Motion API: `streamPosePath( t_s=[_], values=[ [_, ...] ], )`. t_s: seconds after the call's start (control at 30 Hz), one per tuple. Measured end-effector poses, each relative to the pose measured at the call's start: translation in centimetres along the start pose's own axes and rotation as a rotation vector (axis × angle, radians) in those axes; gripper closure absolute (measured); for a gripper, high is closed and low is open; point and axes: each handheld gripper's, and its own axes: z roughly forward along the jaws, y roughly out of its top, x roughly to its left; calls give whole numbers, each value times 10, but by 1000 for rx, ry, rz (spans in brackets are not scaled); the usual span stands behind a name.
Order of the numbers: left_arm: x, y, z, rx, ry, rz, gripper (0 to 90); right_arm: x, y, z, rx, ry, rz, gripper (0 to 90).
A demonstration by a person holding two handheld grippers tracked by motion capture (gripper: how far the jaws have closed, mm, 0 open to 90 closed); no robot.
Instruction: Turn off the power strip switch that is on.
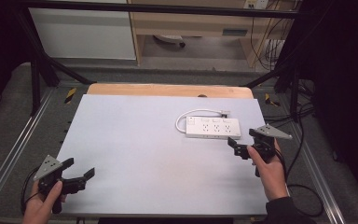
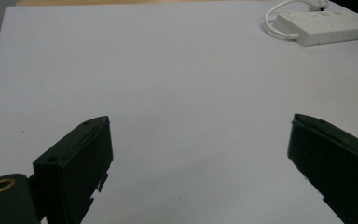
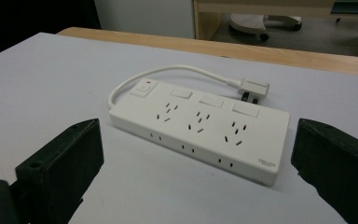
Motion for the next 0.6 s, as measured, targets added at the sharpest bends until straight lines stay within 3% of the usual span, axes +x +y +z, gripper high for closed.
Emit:
streamPosePath(
  t_s=[0.6],
  values=[
    [0,0,0,3,-2,-2,66,-7,35,22,-22,-8,-9,72]
  ],
)
